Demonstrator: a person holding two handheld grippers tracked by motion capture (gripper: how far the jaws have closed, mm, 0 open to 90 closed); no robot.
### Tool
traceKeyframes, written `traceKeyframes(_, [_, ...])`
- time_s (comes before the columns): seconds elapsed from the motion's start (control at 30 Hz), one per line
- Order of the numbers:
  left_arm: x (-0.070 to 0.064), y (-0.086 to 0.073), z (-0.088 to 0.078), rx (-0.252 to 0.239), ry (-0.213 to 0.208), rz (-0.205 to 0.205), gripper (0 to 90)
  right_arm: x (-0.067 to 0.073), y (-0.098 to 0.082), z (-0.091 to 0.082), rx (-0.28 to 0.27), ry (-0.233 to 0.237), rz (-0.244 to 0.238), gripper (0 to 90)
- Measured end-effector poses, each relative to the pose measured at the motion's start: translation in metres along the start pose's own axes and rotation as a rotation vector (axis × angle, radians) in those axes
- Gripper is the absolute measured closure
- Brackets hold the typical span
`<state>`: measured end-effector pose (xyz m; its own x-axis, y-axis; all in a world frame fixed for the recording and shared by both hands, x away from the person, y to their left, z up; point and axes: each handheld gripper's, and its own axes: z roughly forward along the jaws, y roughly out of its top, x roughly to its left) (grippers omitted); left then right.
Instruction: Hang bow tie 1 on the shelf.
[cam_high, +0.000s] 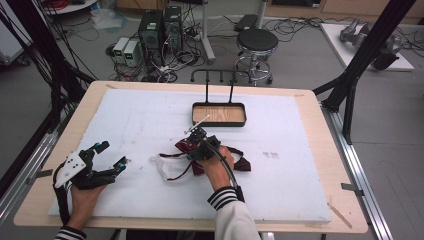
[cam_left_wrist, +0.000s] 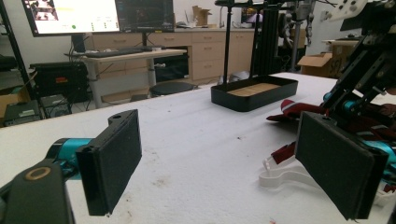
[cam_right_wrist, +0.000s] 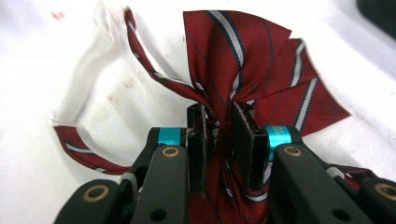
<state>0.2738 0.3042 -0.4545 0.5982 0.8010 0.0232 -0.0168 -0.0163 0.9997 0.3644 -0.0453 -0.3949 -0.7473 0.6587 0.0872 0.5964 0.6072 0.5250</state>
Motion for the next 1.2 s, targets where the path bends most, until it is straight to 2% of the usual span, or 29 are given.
traceKeyframes(0.07, [0.000, 0.000, 0.000, 0.000, 0.000, 0.001, 15.2, -0.001, 0.000, -0.005, -0.047, 0.016, 0.009, 76.6])
traceKeyframes(0.1, [0.000, 0.000, 0.000, 0.000, 0.000, 0.000, 15.2, -0.001, 0.000, -0.005, -0.047, 0.016, 0.009, 76.6])
traceKeyframes(0.13, [0.000, 0.000, 0.000, 0.001, 0.000, 0.001, 15.2, -0.003, 0.000, -0.008, -0.084, 0.029, 0.006, 76.6])
traceKeyframes(0.17, [0.000, 0.000, 0.000, 0.000, 0.000, 0.000, 15.2, -0.003, 0.000, -0.010, -0.098, 0.034, 0.008, 76.6])
traceKeyframes(0.4, [0.000, 0.000, 0.000, 0.000, 0.000, 0.000, 15.2, -0.005, 0.000, -0.019, -0.171, 0.036, 0.023, 76.6])
traceKeyframes(0.47, [0.000, 0.000, 0.000, 0.000, 0.000, 0.000, 15.2, -0.008, -0.001, -0.025, -0.215, 0.018, 0.018, 76.6])
traceKeyframes(0.53, [0.000, 0.000, 0.000, 0.001, 0.000, 0.001, 15.2, -0.008, -0.002, -0.028, -0.232, 0.011, 0.018, 76.6])
traceKeyframes(0.63, [0.000, 0.000, 0.000, 0.001, 0.000, 0.001, 15.2, -0.011, -0.004, -0.039, -0.312, -0.020, 0.023, 76.6])
traceKeyframes(0.7, [0.000, 0.000, 0.000, 0.001, 0.000, 0.001, 15.2, -0.012, -0.005, -0.042, -0.328, -0.028, 0.026, 76.6])
traceKeyframes(0.73, [0.000, 0.000, 0.000, 0.002, 0.000, 0.002, 15.2, -0.013, -0.007, -0.048, -0.368, -0.046, 0.036, 76.6])
traceKeyframes(0.77, [0.000, 0.000, 0.000, 0.001, 0.000, 0.001, 15.2, -0.013, -0.007, -0.048, -0.368, -0.046, 0.036, 76.6])
traceKeyframes(0.83, [0.000, 0.000, 0.000, 0.002, 0.000, 0.002, 15.2, -0.015, -0.009, -0.055, -0.410, -0.060, 0.045, 76.6])
traceKeyframes(0.87, [0.000, 0.000, 0.000, 0.000, 0.001, 0.001, 15.2, -0.015, -0.010, -0.058, -0.430, -0.070, 0.046, 76.5])
traceKeyframes(0.9, [0.000, 0.000, 0.000, 0.001, 0.000, 0.001, 15.2, -0.017, -0.012, -0.064, -0.472, -0.100, 0.042, 76.5])
traceKeyframes(0.93, [0.000, 0.000, 0.000, 0.001, 0.000, 0.001, 15.2, -0.017, -0.012, -0.064, -0.472, -0.100, 0.042, 76.5])
traceKeyframes(1.0, [0.000, 0.000, 0.000, 0.001, 0.000, 0.001, 15.2, -0.020, -0.016, -0.072, -0.524, -0.129, 0.065, 76.5])
traceKeyframes(1.1, [0.000, 0.000, 0.000, 0.001, 0.000, 0.001, 15.2, -0.023, -0.019, -0.077, -0.552, -0.150, 0.075, 76.5])
traceKeyframes(1.13, [0.000, 0.000, 0.000, 0.001, 0.000, 0.001, 15.2, -0.026, -0.022, -0.081, -0.576, -0.166, 0.087, 76.5])
traceKeyframes(1.2, [0.000, 0.000, 0.000, 0.000, 0.000, 0.001, 15.2, -0.028, -0.023, -0.083, -0.585, -0.173, 0.093, 76.5])
